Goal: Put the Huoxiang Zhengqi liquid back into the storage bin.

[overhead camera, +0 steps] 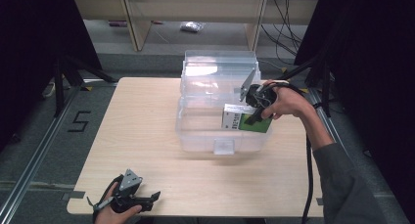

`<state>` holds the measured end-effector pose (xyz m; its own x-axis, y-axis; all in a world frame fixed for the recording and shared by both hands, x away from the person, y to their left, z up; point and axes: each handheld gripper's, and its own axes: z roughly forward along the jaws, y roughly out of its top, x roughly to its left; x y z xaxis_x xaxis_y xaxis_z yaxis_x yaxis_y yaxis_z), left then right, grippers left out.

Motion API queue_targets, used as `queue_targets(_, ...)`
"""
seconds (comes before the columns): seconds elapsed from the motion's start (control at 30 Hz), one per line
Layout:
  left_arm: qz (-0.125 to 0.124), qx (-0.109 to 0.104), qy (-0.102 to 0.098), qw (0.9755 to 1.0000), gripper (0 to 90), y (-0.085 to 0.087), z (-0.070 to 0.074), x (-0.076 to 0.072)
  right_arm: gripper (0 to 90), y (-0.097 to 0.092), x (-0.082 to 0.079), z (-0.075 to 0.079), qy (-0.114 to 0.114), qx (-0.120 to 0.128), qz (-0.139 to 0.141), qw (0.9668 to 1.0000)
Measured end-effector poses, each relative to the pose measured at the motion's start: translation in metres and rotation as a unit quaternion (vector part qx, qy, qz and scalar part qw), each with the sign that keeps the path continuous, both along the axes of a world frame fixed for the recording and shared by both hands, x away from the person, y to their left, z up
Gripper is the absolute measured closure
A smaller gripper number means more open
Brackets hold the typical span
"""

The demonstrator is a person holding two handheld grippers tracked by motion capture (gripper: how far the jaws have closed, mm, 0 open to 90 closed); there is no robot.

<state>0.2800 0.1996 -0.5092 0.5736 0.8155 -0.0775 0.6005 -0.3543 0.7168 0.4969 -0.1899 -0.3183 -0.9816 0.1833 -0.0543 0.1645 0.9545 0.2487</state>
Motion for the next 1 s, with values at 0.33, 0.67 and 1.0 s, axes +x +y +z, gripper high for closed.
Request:
queue_targets(0.33,0.001,0.008,-0.003,1.0,16.2,-0.001,0.0,0.0,64.9,-0.002,0.019,-0.024,0.006,-0.013,0.007,0.9999)
queue_targets(0.67,0.002,0.011,0.0,0.9999,16.2,0.001,0.0,0.0,64.9,-0.008,0.031,-0.051,0.018,-0.021,-0.002,0.9996)
queue_targets(1.0,0.002,0.009,-0.004,0.9999,16.2,0.0,0.0,-0.001,64.8,-0.009,0.036,-0.068,0.032,-0.022,0.001,0.9992)
